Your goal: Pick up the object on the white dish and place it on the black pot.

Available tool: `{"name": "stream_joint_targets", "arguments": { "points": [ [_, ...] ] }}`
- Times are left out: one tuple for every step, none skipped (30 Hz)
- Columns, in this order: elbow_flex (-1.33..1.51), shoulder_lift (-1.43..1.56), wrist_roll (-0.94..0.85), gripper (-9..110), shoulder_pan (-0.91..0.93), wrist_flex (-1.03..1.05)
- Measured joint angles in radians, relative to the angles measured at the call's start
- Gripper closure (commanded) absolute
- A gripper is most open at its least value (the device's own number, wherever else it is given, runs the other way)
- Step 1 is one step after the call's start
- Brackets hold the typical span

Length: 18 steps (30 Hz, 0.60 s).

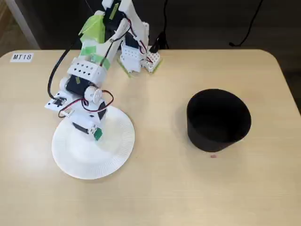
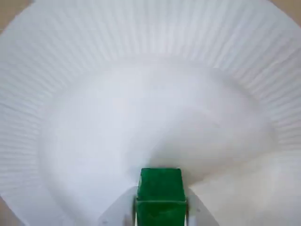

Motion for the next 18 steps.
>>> {"name": "stream_joint_targets", "arguments": {
  "points": [
    [-0.006, 0.0, 0.0, 101, -0.003, -0.002],
    [-0.012, 0.0, 0.0, 101, -0.005, 0.0],
    [-0.018, 0.0, 0.0, 101, -0.006, 0.002],
    [-0.025, 0.0, 0.0, 101, -0.006, 0.002],
    [-0.031, 0.0, 0.0, 101, -0.006, 0.002],
    [-0.037, 0.003, 0.0, 101, -0.006, 0.002],
    [-0.043, 0.014, -0.005, 101, -0.005, 0.002],
    [-0.052, 0.031, -0.012, 101, -0.003, 0.005],
    [-0.06, 0.051, -0.017, 101, -0.006, 0.006],
    [-0.067, 0.077, -0.02, 101, -0.009, 0.008],
    [-0.075, 0.106, -0.023, 101, -0.015, 0.008],
    [-0.08, 0.138, -0.025, 101, -0.021, 0.008],
    [-0.086, 0.169, -0.025, 101, -0.026, 0.008],
    [-0.094, 0.201, -0.025, 101, -0.029, 0.008],
    [-0.101, 0.235, -0.021, 101, -0.031, 0.008],
    [-0.112, 0.265, -0.012, 101, -0.031, 0.008],
    [-0.127, 0.291, -0.006, 101, -0.034, 0.009],
    [-0.149, 0.316, 0.002, 101, -0.04, 0.015]
  ]
}}
